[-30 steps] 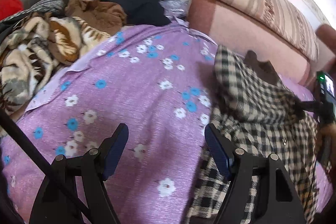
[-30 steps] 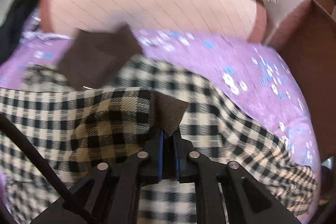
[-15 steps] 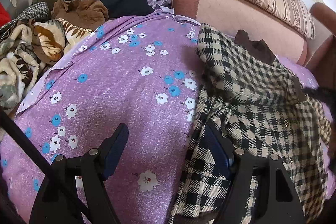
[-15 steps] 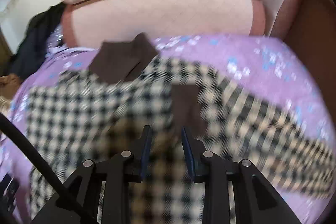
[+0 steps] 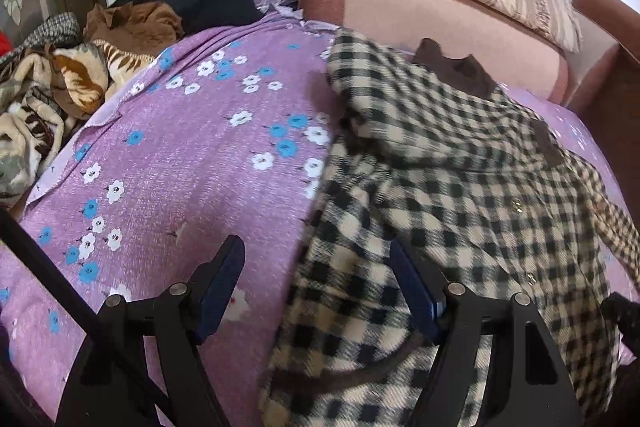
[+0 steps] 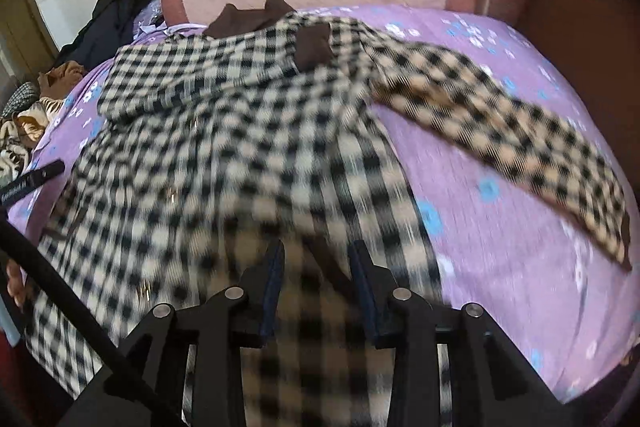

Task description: Fold large clothes

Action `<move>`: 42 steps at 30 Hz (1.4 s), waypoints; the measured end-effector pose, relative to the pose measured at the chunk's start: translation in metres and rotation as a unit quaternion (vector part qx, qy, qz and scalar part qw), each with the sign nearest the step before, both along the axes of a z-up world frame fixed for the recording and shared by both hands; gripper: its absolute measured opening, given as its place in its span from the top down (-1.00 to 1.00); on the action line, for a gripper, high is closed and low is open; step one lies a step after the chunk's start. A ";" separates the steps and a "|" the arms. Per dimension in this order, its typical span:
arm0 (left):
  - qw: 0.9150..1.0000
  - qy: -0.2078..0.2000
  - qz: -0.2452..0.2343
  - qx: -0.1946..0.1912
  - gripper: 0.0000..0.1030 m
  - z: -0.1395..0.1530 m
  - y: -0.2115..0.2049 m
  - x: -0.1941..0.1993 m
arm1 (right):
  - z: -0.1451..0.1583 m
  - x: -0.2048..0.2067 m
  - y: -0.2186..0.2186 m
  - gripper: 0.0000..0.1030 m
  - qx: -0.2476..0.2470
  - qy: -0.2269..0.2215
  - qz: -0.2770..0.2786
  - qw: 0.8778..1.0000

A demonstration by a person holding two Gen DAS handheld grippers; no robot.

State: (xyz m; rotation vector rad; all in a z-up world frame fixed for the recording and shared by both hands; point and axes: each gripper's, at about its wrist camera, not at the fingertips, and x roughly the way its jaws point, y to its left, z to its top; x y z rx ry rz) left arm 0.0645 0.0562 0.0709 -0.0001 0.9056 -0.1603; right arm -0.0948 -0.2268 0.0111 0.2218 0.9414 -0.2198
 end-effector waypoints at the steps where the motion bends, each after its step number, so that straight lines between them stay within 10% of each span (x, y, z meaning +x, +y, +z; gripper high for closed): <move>1: 1.000 -0.005 -0.004 0.005 -0.43 0.003 -0.004 -0.006 | -0.003 -0.005 -0.001 0.29 0.004 0.001 0.000 1.000; 14: 0.997 0.036 -0.022 -0.063 -0.47 0.016 -0.009 -0.072 | -0.026 -0.038 0.015 0.10 0.033 0.012 -0.004 0.999; 27: 0.998 0.025 -0.046 -0.015 -0.47 0.002 -0.037 -0.078 | -0.032 -0.039 0.028 -0.02 -0.004 0.011 -0.010 1.000; 42: 0.998 0.052 -0.002 -0.045 -0.48 -0.012 -0.068 -0.112 | -0.035 -0.049 0.024 -0.18 -0.010 -0.047 -0.005 0.999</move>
